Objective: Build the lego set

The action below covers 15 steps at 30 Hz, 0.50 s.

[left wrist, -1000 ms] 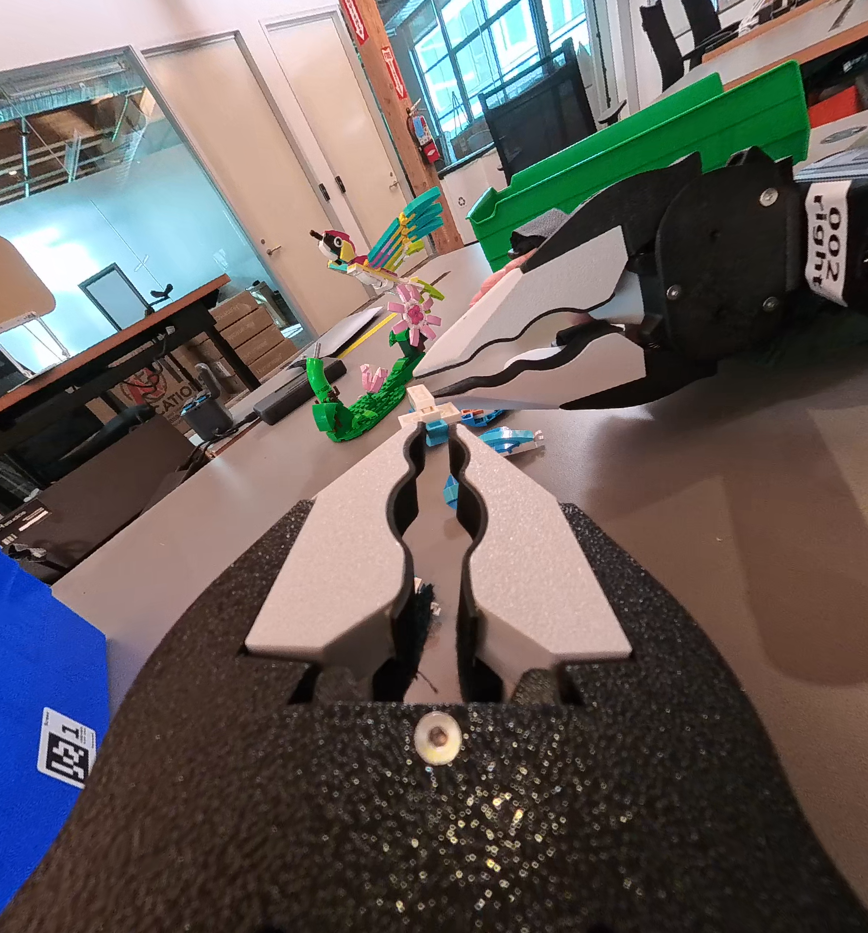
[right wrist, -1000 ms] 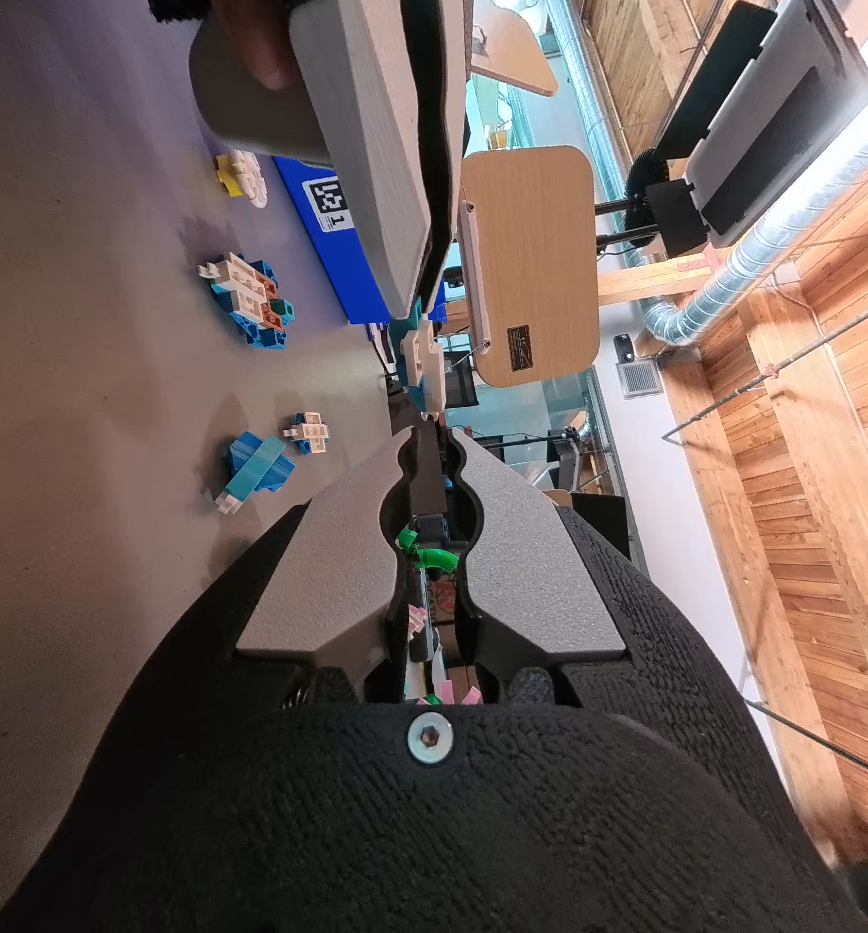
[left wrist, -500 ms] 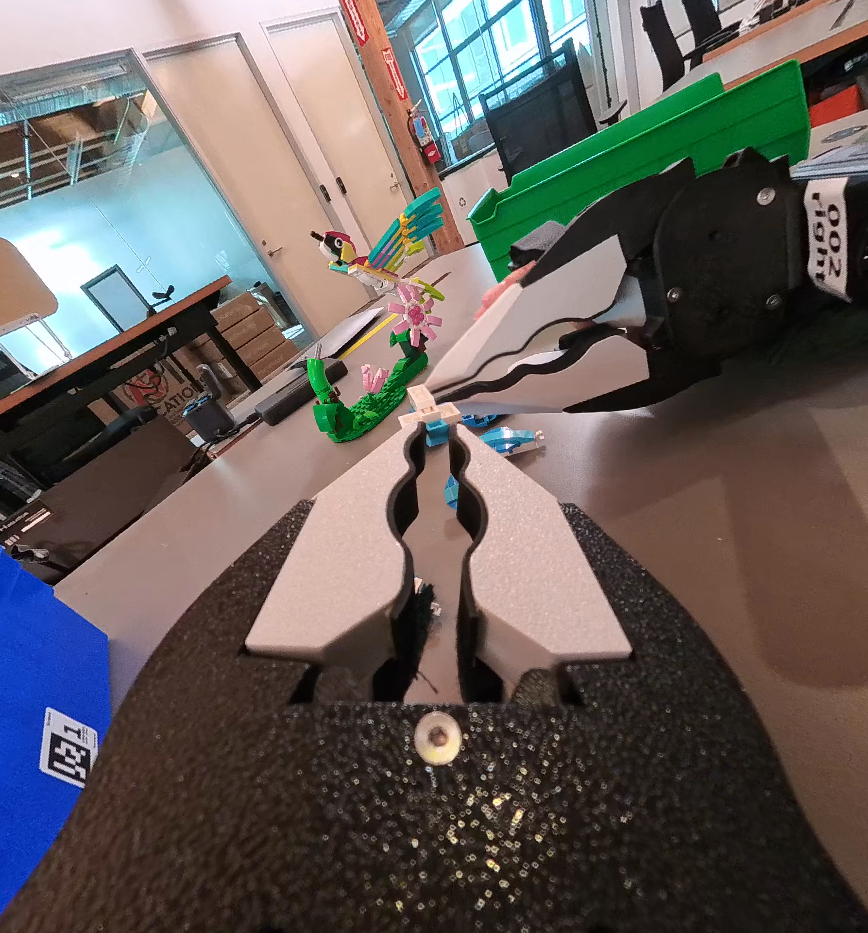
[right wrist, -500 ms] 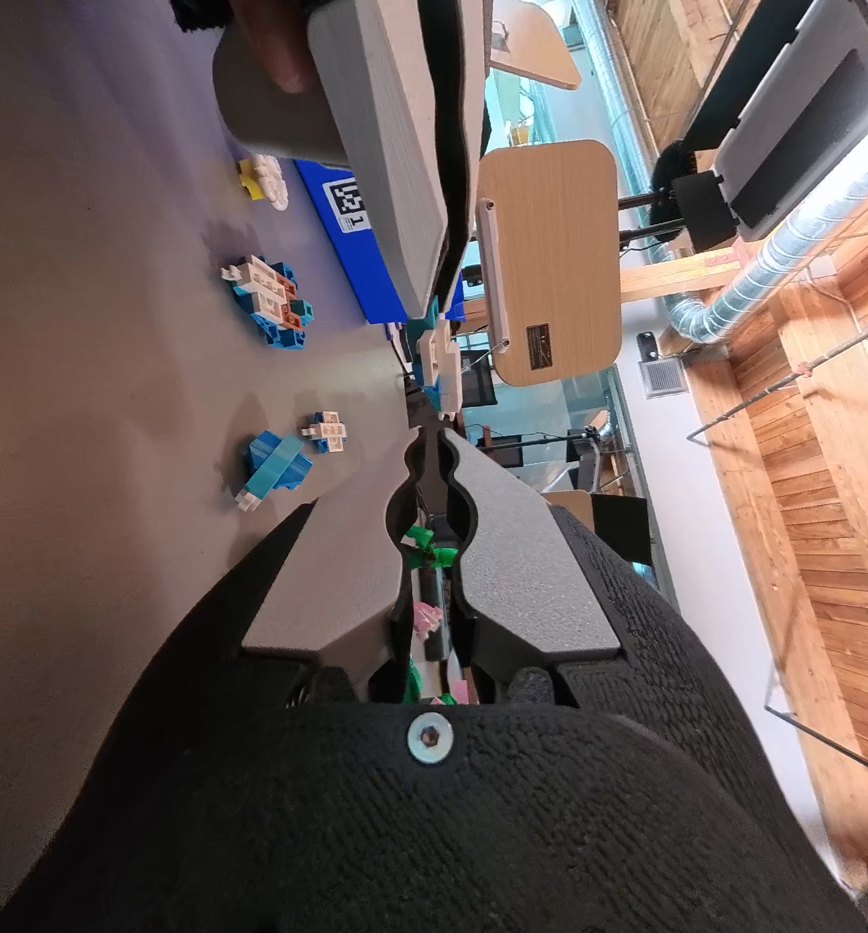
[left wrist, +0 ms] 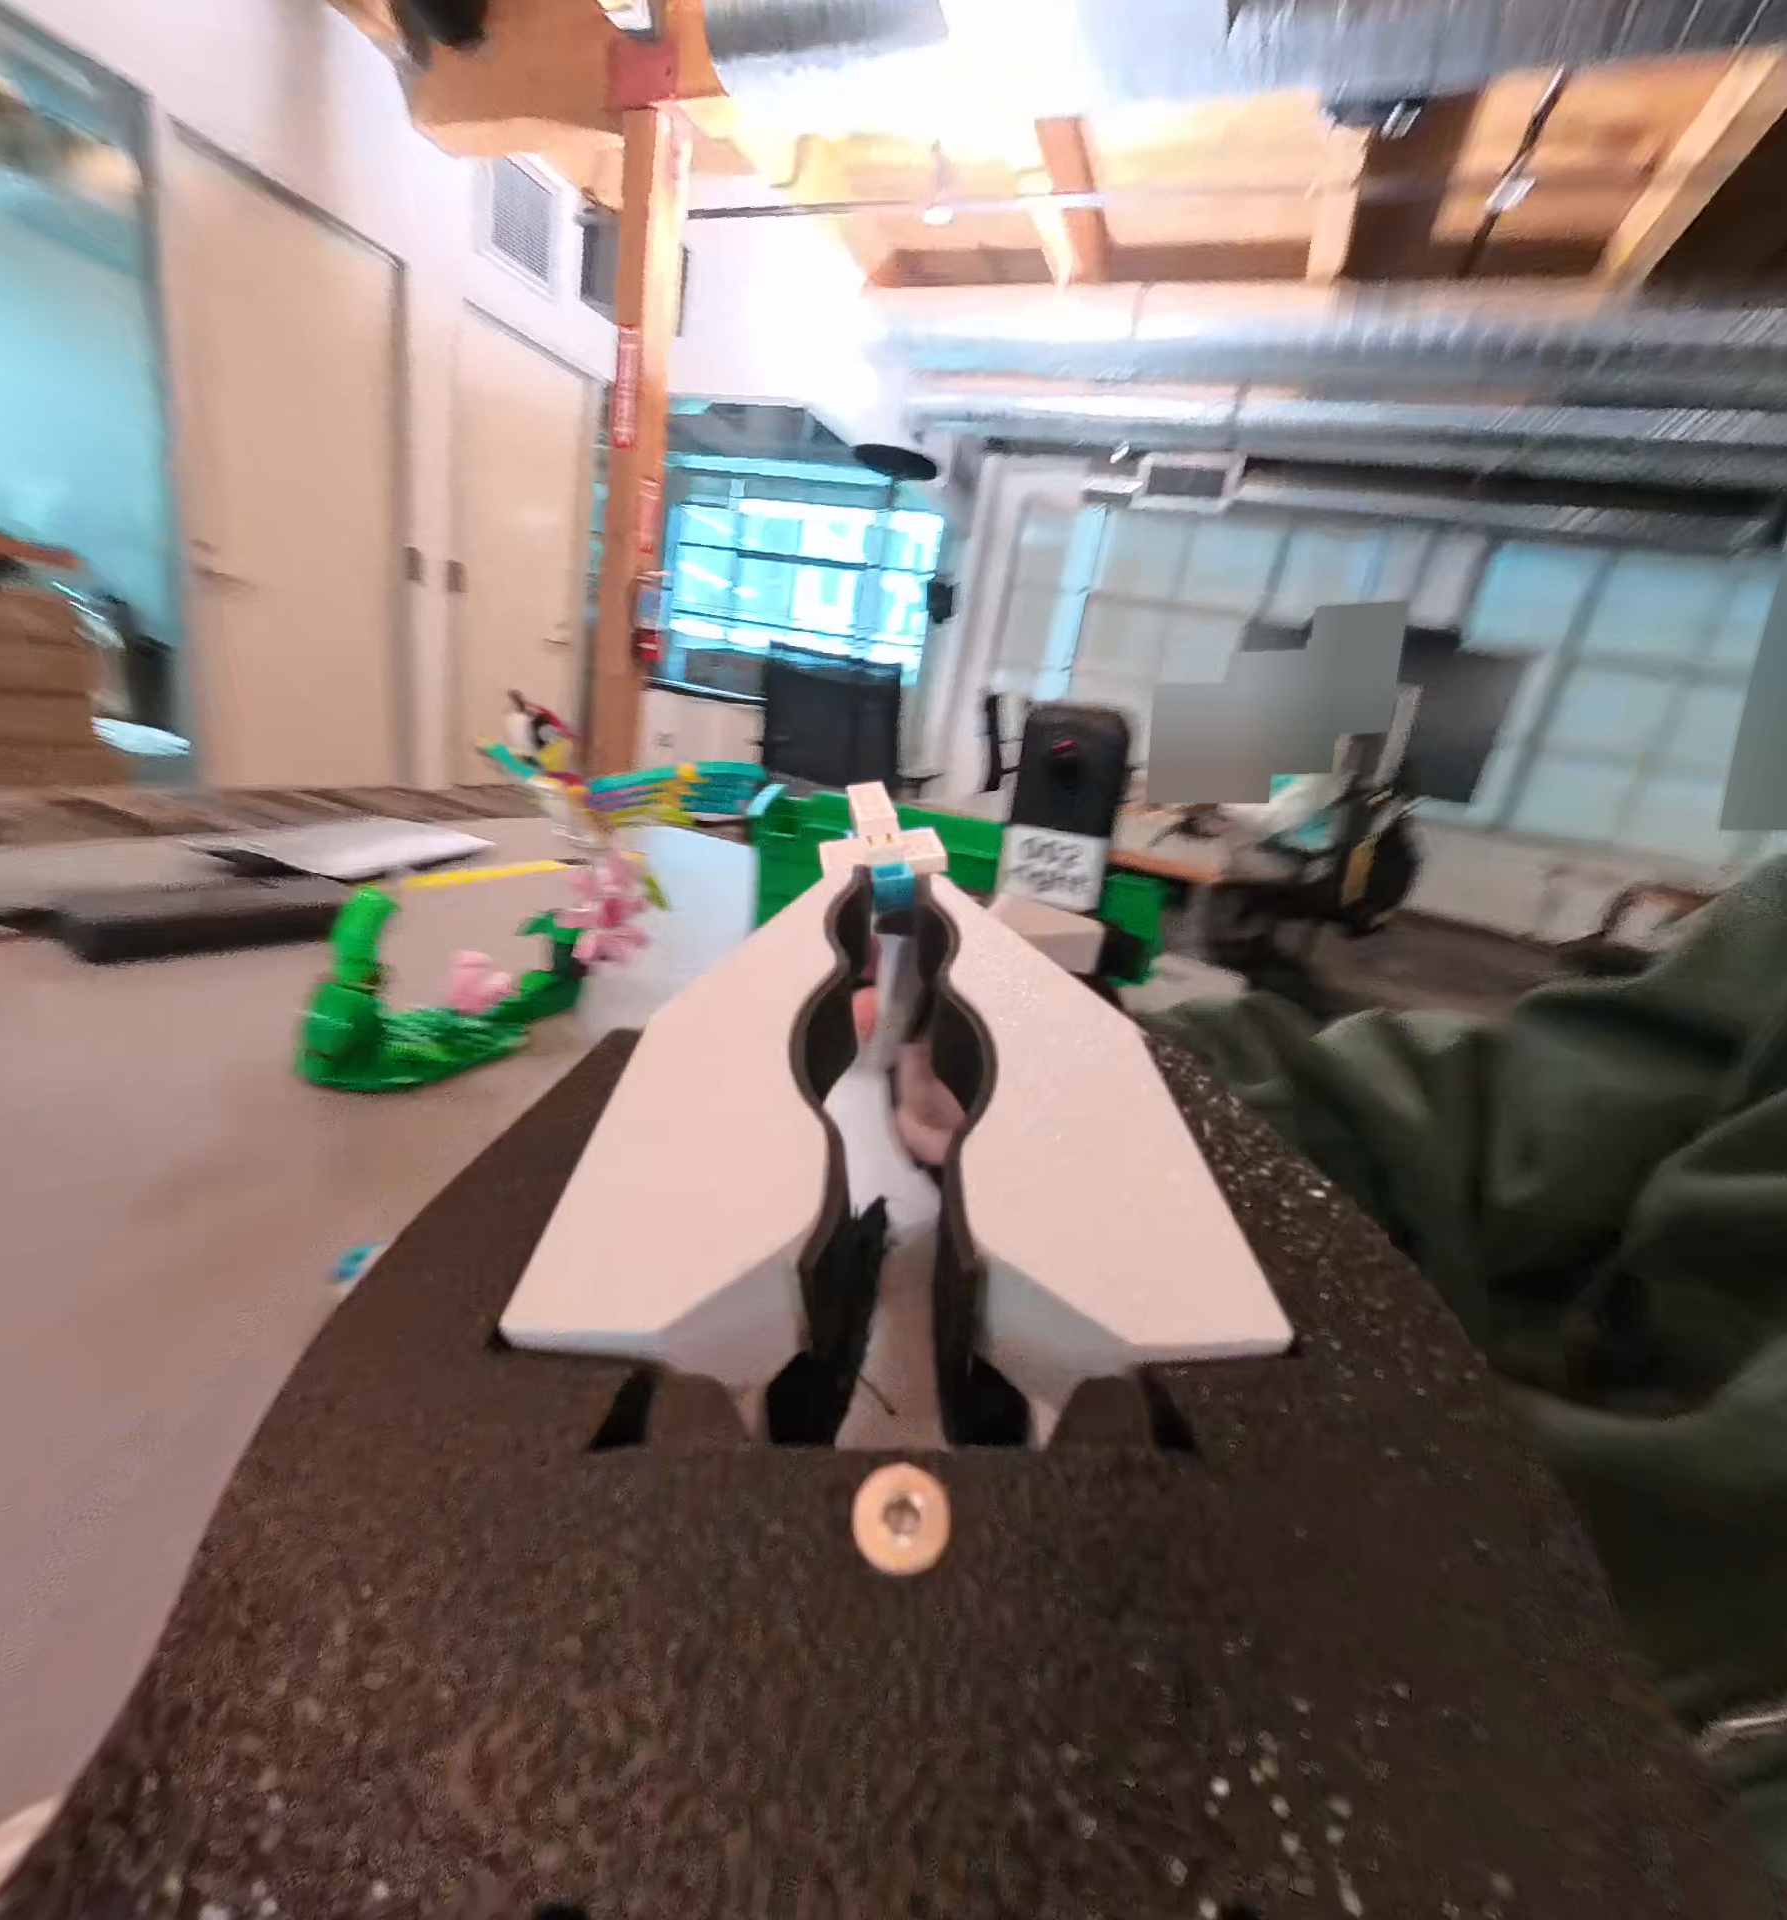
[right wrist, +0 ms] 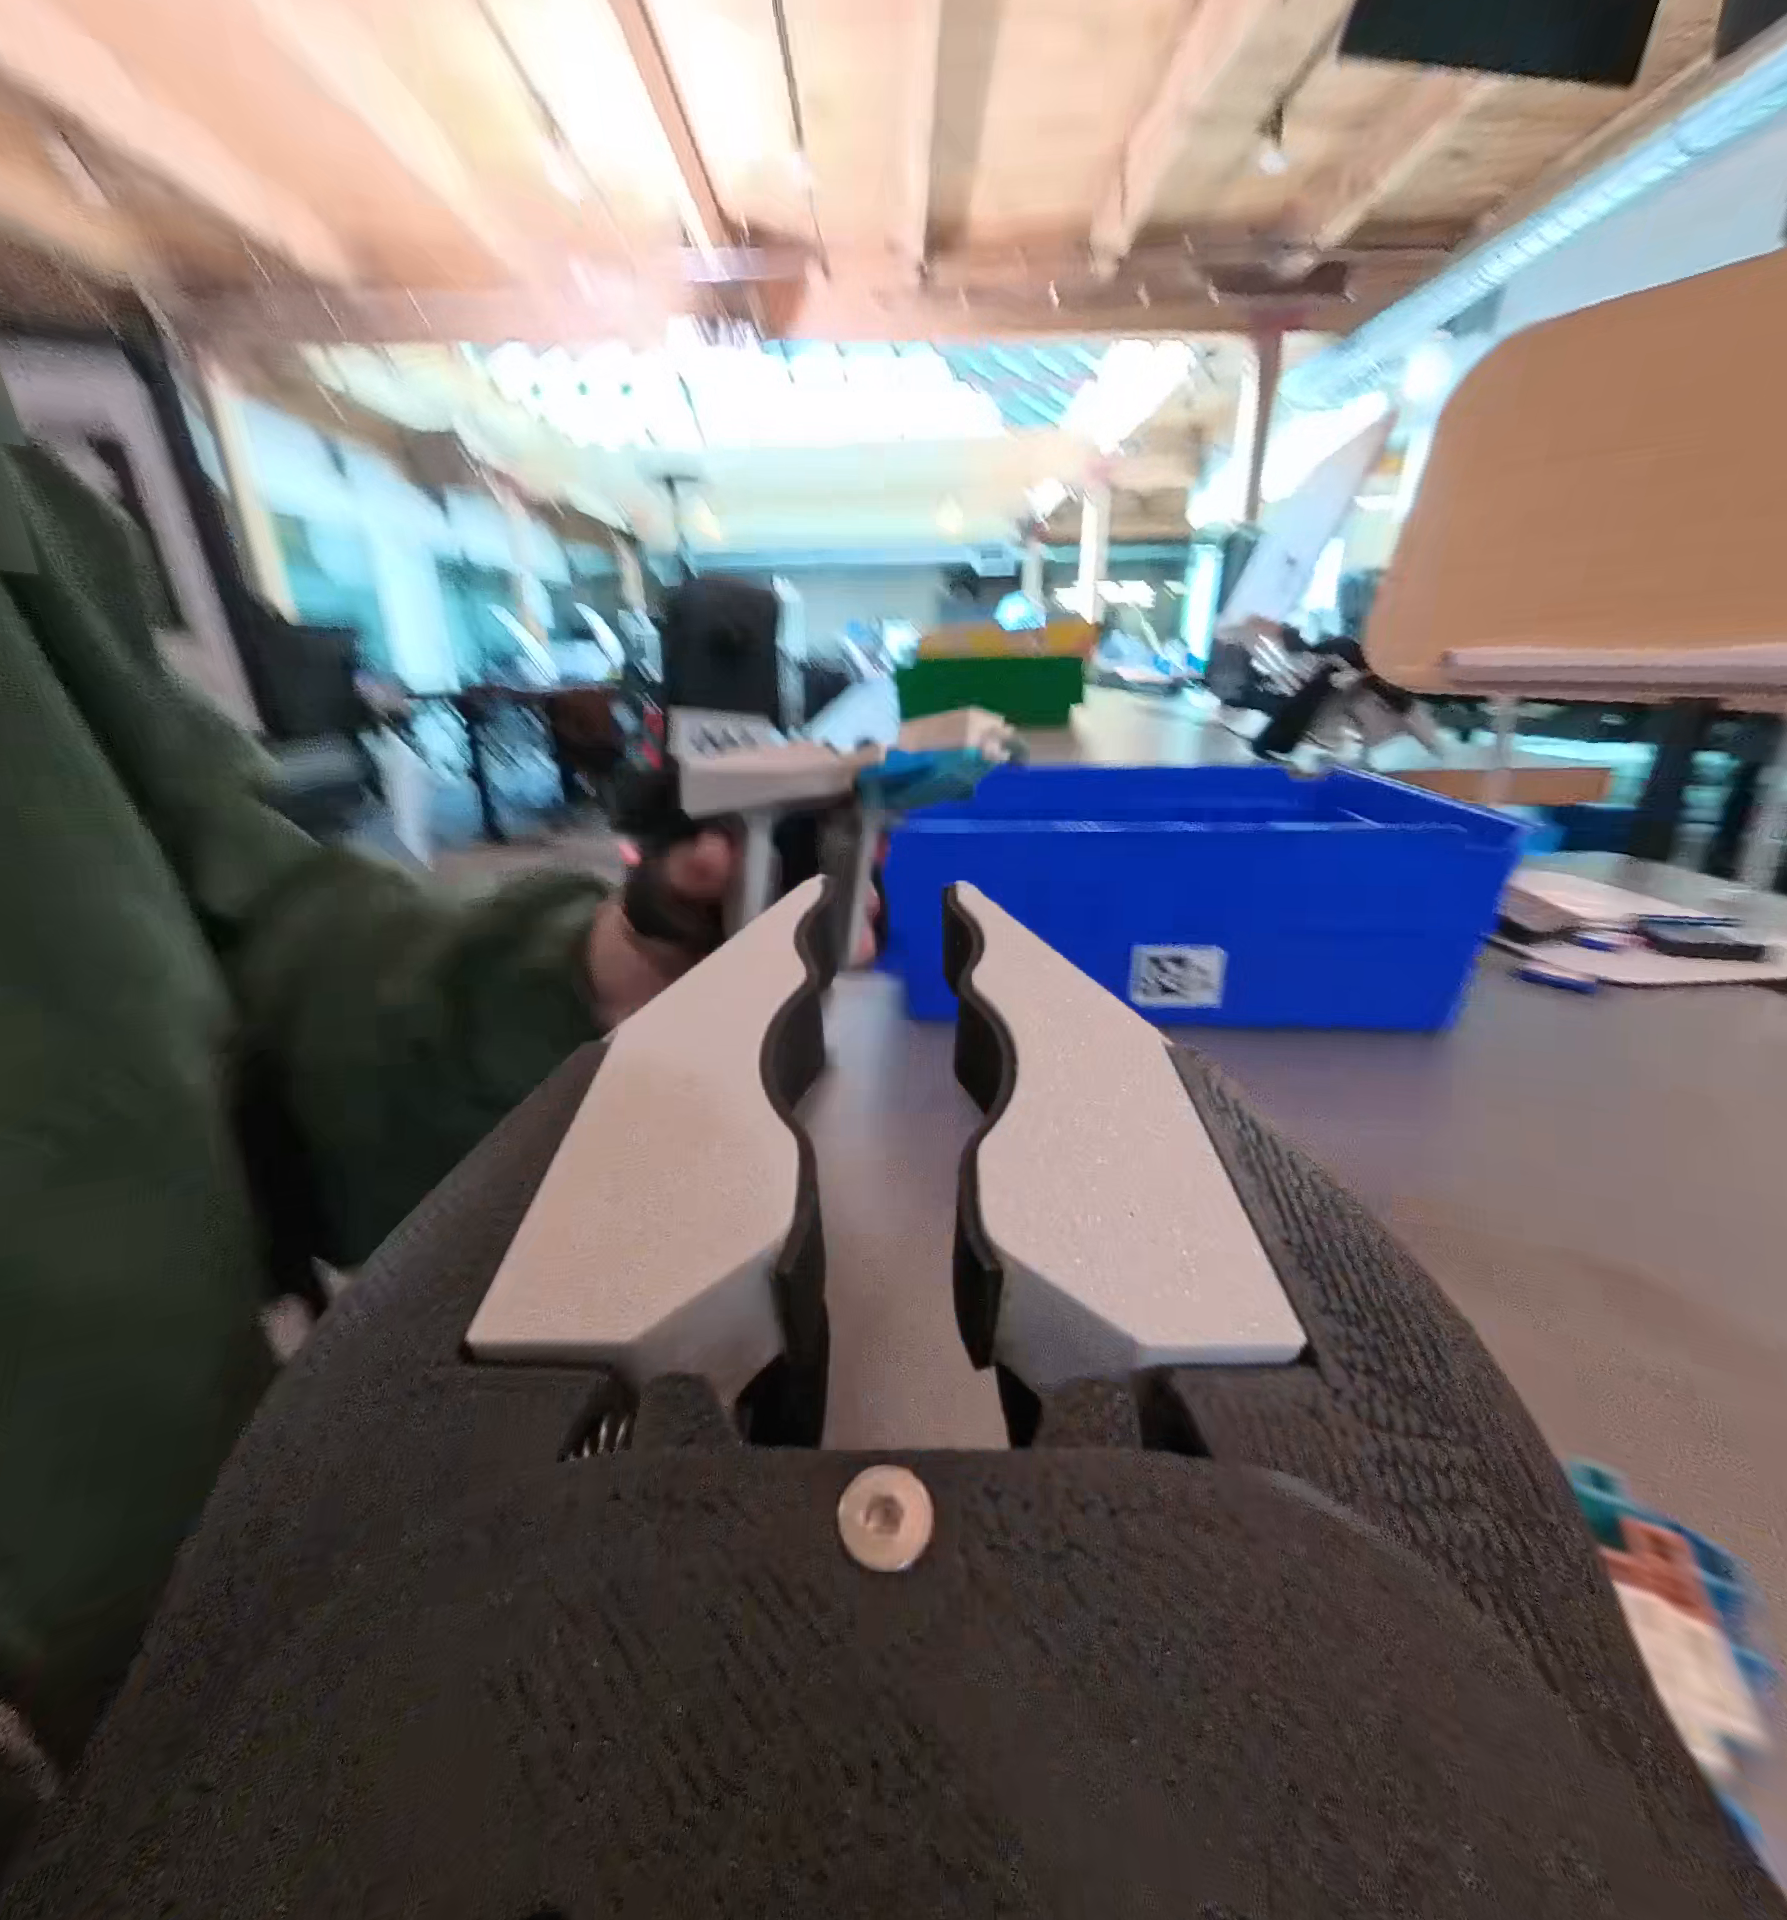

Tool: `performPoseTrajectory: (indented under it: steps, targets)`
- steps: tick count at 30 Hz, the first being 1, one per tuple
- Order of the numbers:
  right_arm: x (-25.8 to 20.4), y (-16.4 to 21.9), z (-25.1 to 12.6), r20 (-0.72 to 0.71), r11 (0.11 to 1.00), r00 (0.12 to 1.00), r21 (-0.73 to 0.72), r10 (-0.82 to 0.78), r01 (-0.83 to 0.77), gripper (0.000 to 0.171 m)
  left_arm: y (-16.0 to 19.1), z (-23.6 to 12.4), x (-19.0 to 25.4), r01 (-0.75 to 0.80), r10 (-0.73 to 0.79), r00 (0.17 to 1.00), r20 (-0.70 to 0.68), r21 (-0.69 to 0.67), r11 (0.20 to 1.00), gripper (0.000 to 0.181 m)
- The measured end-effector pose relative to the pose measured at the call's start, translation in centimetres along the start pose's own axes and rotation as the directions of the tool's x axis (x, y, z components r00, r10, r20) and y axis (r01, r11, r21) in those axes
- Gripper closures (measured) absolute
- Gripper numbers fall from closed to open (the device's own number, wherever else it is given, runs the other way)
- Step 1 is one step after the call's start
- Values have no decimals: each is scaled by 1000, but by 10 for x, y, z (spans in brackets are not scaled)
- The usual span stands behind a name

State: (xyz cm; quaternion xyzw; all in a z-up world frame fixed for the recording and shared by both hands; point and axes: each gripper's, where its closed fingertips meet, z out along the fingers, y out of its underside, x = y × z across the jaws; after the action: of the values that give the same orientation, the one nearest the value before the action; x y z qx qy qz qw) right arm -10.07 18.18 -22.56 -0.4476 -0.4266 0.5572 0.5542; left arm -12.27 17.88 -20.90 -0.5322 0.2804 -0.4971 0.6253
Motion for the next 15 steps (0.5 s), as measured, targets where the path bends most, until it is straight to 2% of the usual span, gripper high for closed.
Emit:
performPoseTrajectory:
  steps: [3,6,8,11,13,15]
  targets:
    - [1,-16,-5,68,980,985,109,157,-164,151,2,6,6,251,-249,963,-100,8,968,177]
    - [6,-21,-10,90,961,969,140,229,-240,151,18,10,6,348,-354,928,-113,-67,935,177]
    - [9,-16,-11,80,962,967,106,243,-251,154,28,10,6,364,-378,920,-103,-130,922,178]
    - [8,1,-11,69,977,974,-23,215,-214,158,36,6,2,357,-380,922,-69,-222,907,178]
    - [3,16,-14,82,977,980,-131,179,-167,159,46,1,2,298,-334,941,-51,-338,893,178]
    - [0,33,-16,83,967,990,-240,113,-90,153,60,-7,3,176,-226,973,-50,-479,860,177]
